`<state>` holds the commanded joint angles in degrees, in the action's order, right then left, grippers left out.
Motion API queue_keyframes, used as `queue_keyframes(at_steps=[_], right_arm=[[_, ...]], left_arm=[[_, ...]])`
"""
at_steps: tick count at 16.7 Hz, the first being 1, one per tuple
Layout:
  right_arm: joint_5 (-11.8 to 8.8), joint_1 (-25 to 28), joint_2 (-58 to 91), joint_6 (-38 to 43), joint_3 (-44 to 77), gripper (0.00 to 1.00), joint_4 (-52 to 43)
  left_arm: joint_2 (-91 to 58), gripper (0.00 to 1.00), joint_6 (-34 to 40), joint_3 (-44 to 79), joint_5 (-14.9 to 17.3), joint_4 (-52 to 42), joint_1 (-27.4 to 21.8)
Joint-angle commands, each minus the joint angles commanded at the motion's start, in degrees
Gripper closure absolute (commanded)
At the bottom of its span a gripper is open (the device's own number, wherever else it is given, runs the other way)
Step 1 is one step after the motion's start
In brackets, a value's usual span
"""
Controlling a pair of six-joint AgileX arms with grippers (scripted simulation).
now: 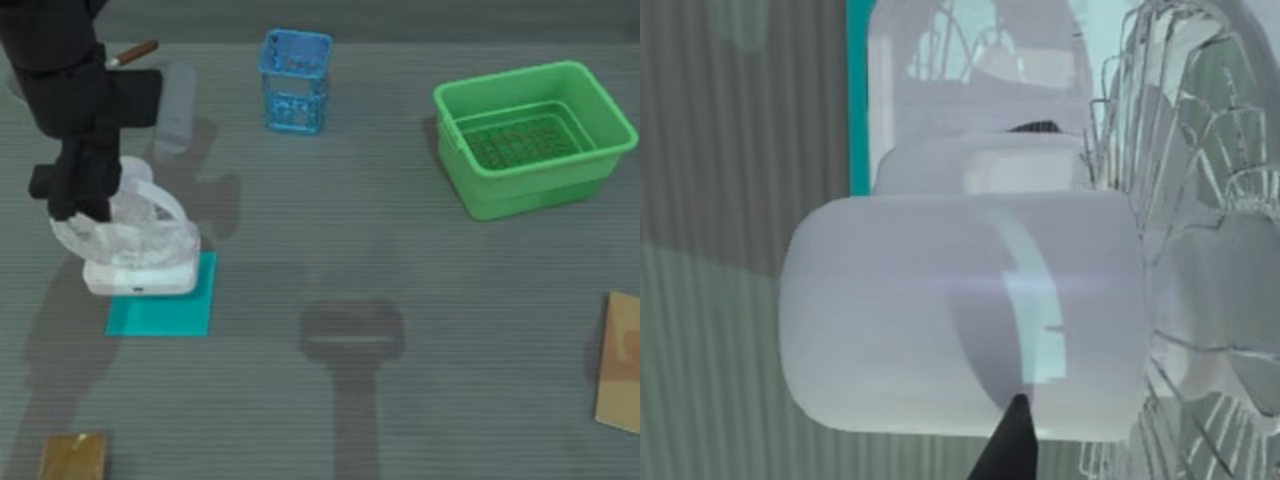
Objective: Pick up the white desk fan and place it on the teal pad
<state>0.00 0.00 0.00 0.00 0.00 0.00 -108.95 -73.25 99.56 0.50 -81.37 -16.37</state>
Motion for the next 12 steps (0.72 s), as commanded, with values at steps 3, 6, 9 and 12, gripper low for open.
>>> queue_keyframes(at_steps=[3,6,9,12], right_arm=[[0.0,0.0,0.0,0.0,0.0,0.0,0.0],[0.0,0.0,0.0,0.0,0.0,0.0,0.0],[0.0,0.0,0.0,0.0,0.0,0.0,0.0],[0.0,0.0,0.0,0.0,0.0,0.0,0.0]], left_arm=[[-0.1,1.0,0.1,-3.3,0.0,3.2,0.2],[-0.2,1.0,0.0,-6.9,0.0,7.1,0.3],[-0.2,1.0,0.0,-7.3,0.1,7.5,0.3],[-0.2,0.85,0.0,-7.3,0.1,7.5,0.3]])
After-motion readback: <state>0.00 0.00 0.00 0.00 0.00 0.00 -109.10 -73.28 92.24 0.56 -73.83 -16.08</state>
